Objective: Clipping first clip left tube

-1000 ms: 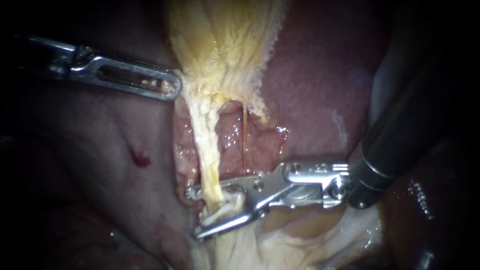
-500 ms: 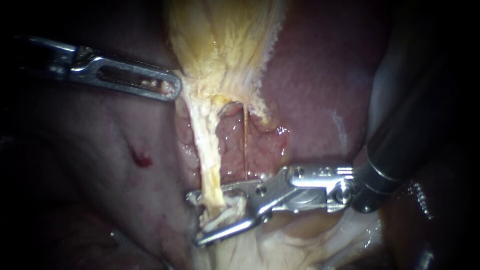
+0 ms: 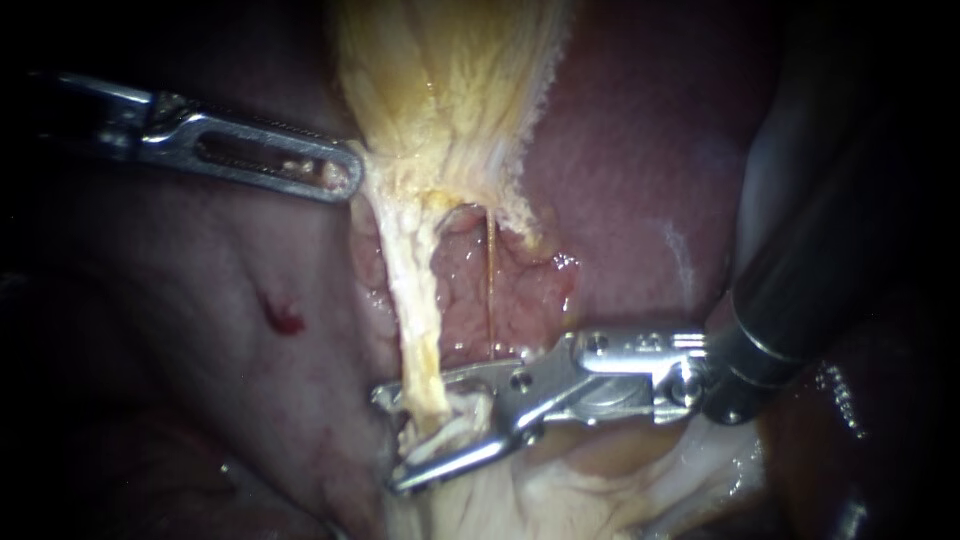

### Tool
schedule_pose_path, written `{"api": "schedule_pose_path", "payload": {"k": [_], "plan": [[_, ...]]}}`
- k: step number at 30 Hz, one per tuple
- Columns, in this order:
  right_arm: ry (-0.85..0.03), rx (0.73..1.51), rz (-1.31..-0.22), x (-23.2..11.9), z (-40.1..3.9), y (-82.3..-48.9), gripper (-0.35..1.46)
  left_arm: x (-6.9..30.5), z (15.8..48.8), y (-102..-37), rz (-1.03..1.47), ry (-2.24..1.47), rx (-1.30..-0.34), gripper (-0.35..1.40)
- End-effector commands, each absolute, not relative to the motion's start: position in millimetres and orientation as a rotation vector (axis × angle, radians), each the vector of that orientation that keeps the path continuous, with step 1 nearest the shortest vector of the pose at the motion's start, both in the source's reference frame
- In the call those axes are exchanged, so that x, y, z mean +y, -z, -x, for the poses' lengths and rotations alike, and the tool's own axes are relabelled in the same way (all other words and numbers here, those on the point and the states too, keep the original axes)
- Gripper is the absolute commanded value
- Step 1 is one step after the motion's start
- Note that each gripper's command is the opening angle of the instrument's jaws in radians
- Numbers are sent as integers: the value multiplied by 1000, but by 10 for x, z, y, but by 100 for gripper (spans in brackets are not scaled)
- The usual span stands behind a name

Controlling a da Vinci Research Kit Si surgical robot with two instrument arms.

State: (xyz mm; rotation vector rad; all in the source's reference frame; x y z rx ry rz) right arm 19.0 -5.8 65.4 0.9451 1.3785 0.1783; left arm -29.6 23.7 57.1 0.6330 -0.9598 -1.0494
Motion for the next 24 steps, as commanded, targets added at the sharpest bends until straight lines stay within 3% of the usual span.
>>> {"api": "schedule_pose_path", "payload": {"k": [1, 3, 6, 10, 24], "plan": [[-180, 1378, -944, -57, -188, -656, 36, 237, 296, -571, -632, 1050, -960, -35], [-180, 1378, -946, -55, -185, -657, 21, 237, 296, -571, -632, 1050, -960, -35], [-197, 1368, -964, -51, -180, -659, -34, 237, 296, -571, -632, 1050, -960, -35], [-256, 1331, -1017, -48, -179, -663, -35, 237, 296, -571, -632, 1050, -960, -35], [-251, 1331, -1021, -49, -179, -663, -35, 237, 297, -571, -632, 1051, -960, -35]]}}
